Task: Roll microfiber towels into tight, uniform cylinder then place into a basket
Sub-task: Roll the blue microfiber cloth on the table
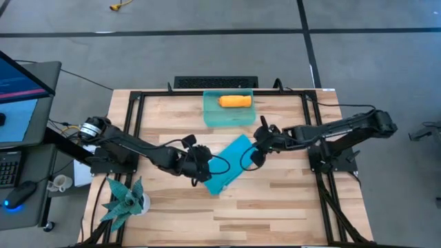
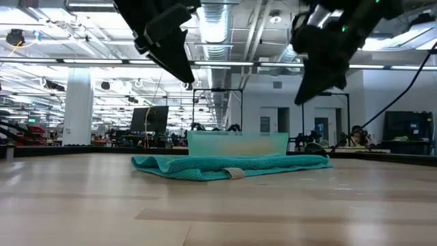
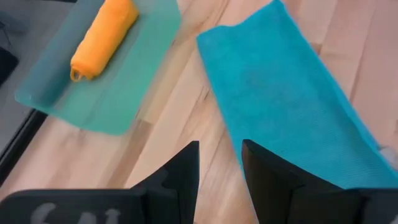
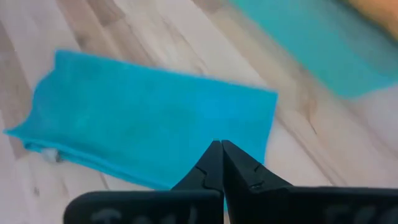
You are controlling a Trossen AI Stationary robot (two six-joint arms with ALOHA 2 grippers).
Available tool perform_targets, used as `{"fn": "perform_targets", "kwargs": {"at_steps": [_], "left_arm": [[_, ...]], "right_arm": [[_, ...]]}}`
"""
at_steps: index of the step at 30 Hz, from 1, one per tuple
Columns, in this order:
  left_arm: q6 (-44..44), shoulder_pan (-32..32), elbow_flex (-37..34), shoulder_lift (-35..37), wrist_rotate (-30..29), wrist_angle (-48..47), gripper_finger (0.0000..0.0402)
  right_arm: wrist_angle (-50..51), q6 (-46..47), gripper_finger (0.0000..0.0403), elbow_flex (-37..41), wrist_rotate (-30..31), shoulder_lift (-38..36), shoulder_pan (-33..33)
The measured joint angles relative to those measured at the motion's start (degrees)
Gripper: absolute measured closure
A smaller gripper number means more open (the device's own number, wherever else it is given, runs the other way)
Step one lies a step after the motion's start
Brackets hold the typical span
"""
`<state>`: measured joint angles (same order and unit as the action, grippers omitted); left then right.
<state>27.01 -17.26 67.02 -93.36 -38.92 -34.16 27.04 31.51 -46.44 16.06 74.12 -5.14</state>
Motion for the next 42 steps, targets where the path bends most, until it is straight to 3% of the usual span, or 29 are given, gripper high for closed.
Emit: {"fn": "perform_targets", "kwargs": {"at_steps": [16, 28, 33, 39, 42], "left_arm": [[-0.2, 0.5, 0.0, -0.1, 0.0, 0.1, 0.0288], [-0.2, 0.5, 0.0, -0.2, 0.1, 0.1, 0.0288], [-0.2, 0.5, 0.0, -0.2, 0.1, 0.1, 0.0288], [-0.2, 0.5, 0.0, -0.2, 0.1, 0.0, 0.0287], [-0.2, 0.5, 0.0, -0.2, 0.2, -1.1, 0.0287]], "right_arm": [[0.3, 0.0, 0.0379, 0.0, -13.0, 13.1, 9.8], [0.0, -0.9, 0.0380, -0.1, -20.4, 20.3, 12.0], [-1.5, -1.5, 0.0380, -0.2, -18.5, 20.7, 14.9], [-5.2, -2.6, 0.0383, 0.0, -9.4, 20.4, 17.6], [-2.7, -3.5, 0.0381, -1.0, -9.3, 20.4, 17.8]]}}
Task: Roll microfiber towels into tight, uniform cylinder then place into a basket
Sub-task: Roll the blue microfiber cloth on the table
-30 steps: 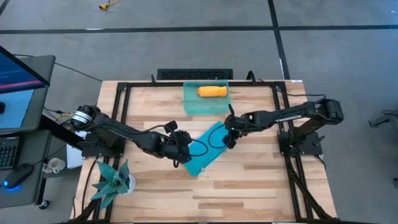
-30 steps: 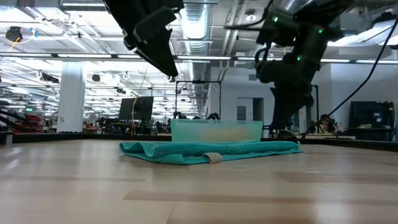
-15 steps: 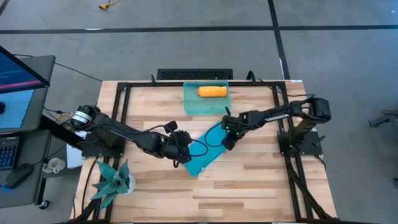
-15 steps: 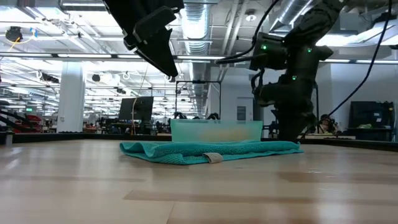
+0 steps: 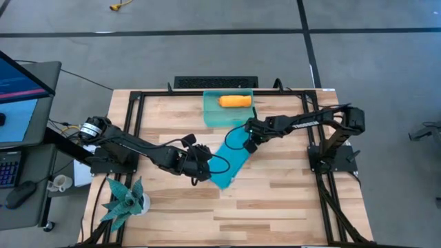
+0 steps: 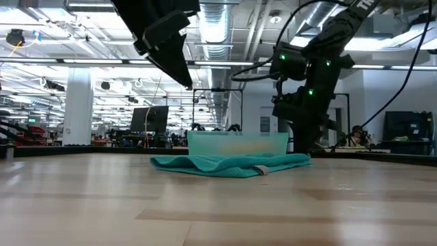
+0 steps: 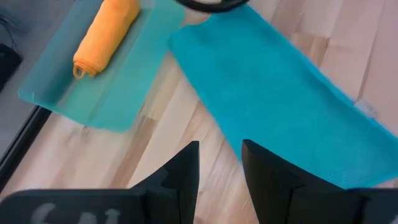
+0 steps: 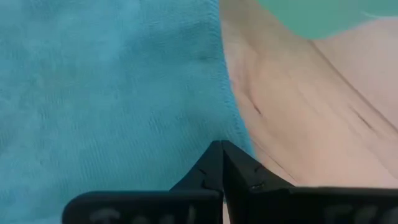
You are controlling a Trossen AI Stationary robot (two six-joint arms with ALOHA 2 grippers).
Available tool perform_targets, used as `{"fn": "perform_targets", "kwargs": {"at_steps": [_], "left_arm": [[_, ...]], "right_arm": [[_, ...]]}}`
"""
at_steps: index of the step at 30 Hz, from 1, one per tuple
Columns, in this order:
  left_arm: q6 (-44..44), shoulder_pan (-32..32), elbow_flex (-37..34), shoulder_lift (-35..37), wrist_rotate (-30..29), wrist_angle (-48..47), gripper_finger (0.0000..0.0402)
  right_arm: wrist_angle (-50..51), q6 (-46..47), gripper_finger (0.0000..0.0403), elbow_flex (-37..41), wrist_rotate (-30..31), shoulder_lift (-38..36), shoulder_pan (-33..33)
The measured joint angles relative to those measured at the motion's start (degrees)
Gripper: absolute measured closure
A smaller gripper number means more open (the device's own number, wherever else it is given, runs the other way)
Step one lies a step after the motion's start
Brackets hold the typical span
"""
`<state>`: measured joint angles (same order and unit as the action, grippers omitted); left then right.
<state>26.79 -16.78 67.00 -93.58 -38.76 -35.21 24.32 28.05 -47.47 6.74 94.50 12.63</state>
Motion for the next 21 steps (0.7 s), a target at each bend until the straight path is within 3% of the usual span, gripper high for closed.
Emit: {"fn": "perform_targets", "kwargs": {"at_steps": [11, 17, 21], "left_arm": [[1.4, 0.0, 0.0, 0.0, 0.1, -5.2, 0.0287], [4.3, -0.4, 0.0, 0.6, 2.2, -10.0, 0.0287], [5.1, -2.4, 0.0, 2.8, -1.5, -10.5, 0.0287]], "right_arm": [[2.7, -5.6, 0.0382, -9.5, -2.0, -0.1, -13.2], [-0.9, -7.7, 0.0381, -10.0, -2.4, 0.0, -19.2], [-7.0, -10.1, 0.0383, -10.0, -2.7, 1.8, -20.2]]}}
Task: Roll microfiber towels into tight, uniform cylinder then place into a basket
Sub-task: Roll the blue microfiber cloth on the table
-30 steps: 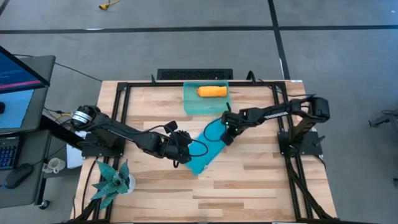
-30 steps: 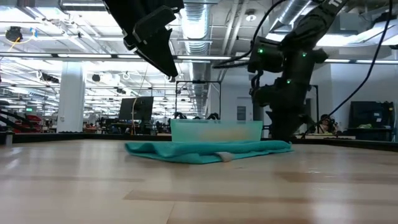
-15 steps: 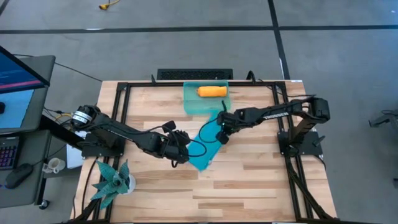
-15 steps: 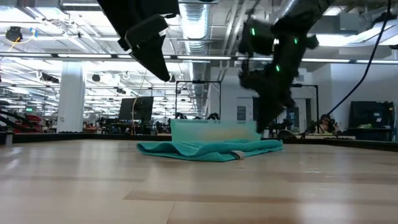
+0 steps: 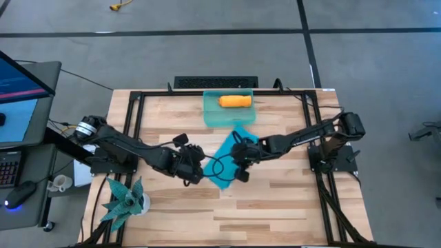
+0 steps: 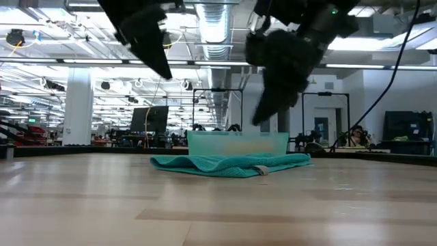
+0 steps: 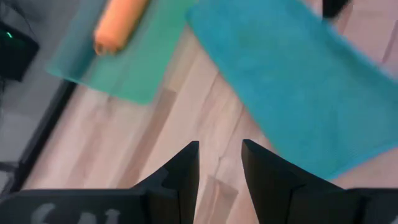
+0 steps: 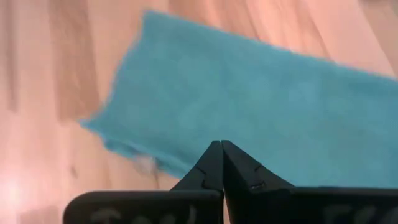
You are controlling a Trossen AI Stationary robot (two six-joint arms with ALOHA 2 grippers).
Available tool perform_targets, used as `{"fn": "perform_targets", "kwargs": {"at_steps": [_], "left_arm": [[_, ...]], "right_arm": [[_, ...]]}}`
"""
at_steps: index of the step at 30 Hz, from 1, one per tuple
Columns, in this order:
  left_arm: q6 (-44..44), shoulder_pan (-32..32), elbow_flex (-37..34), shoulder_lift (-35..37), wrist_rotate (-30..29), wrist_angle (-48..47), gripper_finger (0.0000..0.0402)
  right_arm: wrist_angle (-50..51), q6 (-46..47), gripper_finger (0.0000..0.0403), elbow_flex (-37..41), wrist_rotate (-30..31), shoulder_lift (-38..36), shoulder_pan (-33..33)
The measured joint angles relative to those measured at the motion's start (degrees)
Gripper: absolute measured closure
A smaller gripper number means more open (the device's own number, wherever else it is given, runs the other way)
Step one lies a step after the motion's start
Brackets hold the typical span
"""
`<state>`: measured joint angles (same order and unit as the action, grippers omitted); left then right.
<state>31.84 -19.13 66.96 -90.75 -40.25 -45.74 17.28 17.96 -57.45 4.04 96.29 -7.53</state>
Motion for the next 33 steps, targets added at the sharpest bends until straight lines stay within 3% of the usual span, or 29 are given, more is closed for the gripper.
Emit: {"fn": "perform_targets", "kwargs": {"at_steps": [9, 17, 26, 33], "left_arm": [[1.4, -8.1, 0.0, 4.0, -8.6, -0.1, 0.0287], [-0.8, -9.0, 0.0, 4.0, -10.1, 0.1, 0.0287], [-0.7, -8.3, 0.0, 4.0, -10.1, 0.1, 0.0287], [-0.6, -8.2, 0.0, 4.0, -8.4, 0.0, 0.0287]], "right_arm": [[-16.4, -0.5, 0.0382, -0.2, -2.7, 6.6, -1.6], [-17.7, -0.9, 0.0386, -5.3, -4.1, 14.3, -5.1], [-3.4, -2.7, 0.0384, -12.4, -3.9, 18.5, -6.1], [3.0, 0.5, 0.0384, -13.1, -4.1, 18.4, -8.8]]}}
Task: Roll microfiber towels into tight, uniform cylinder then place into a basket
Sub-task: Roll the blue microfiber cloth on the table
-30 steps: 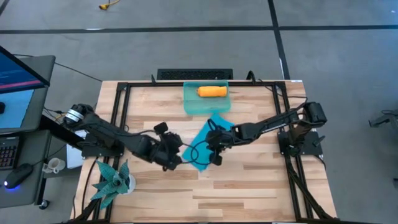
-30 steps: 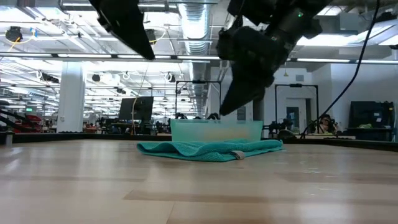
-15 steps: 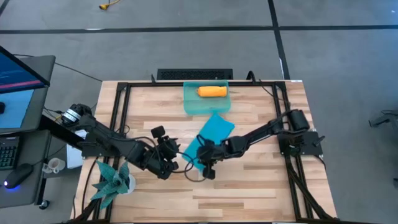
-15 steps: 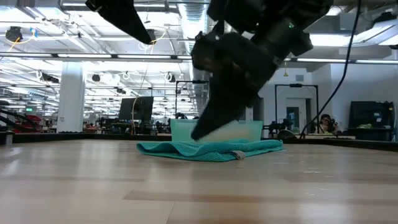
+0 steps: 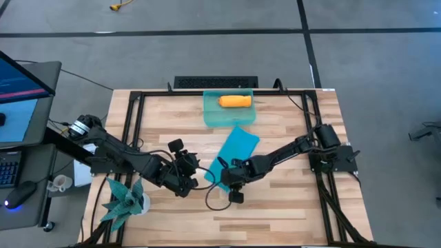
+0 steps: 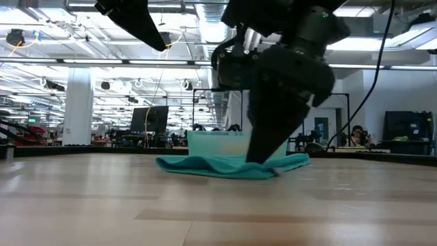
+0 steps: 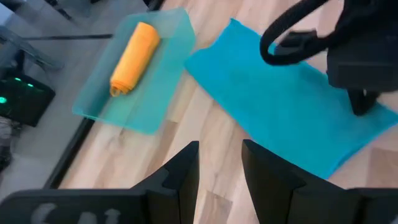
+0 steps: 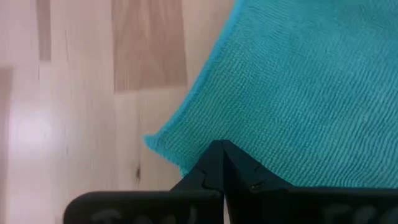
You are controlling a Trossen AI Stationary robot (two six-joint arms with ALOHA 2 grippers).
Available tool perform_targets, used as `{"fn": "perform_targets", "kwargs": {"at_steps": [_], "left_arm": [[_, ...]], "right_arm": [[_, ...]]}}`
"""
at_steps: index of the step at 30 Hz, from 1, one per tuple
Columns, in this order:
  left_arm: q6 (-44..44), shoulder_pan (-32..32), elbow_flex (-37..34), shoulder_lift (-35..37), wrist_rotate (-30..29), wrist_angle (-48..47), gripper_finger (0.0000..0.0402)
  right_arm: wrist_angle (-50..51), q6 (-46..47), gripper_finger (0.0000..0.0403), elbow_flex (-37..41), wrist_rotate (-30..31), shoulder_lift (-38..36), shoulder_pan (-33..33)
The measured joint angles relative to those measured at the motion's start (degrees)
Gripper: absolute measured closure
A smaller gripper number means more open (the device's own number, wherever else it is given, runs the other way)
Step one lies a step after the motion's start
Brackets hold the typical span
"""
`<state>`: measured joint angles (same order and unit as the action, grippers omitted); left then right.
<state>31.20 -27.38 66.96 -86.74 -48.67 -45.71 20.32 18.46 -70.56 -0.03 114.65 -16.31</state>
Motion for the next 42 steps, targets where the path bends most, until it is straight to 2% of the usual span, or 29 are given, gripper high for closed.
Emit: {"fn": "perform_targets", "kwargs": {"at_steps": [5, 20, 24, 32, 38, 42], "left_arm": [[0.1, 0.0, 0.0, 0.0, 3.2, 0.0, 0.0287], [-0.3, 0.3, 0.1, -1.5, 6.0, 0.5, 0.0287], [-0.3, 0.4, 0.0, -2.0, 6.2, 0.4, 0.0287], [-0.3, 0.5, 0.0, -2.6, 6.3, 0.1, 0.0287], [-0.3, 0.5, 0.0, -2.6, 6.3, 0.2, 0.0287], [-0.3, 0.5, 0.0, -2.6, 6.2, 0.2, 0.0280]], "right_arm": [[6.3, 2.1, 0.0381, -0.2, 0.5, -0.4, -2.6], [18.8, 2.2, 0.0381, -0.2, 0.5, -1.0, -11.8], [21.9, 5.0, 0.0381, 0.1, 0.9, -2.8, -13.6], [24.3, 5.6, 0.0381, 0.3, 10.1, -7.6, -17.2], [25.9, 5.6, 0.0381, 0.3, 14.3, -10.8, -19.0], [29.1, 5.6, 0.0381, 0.3, 20.1, -13.3, -20.8]]}}
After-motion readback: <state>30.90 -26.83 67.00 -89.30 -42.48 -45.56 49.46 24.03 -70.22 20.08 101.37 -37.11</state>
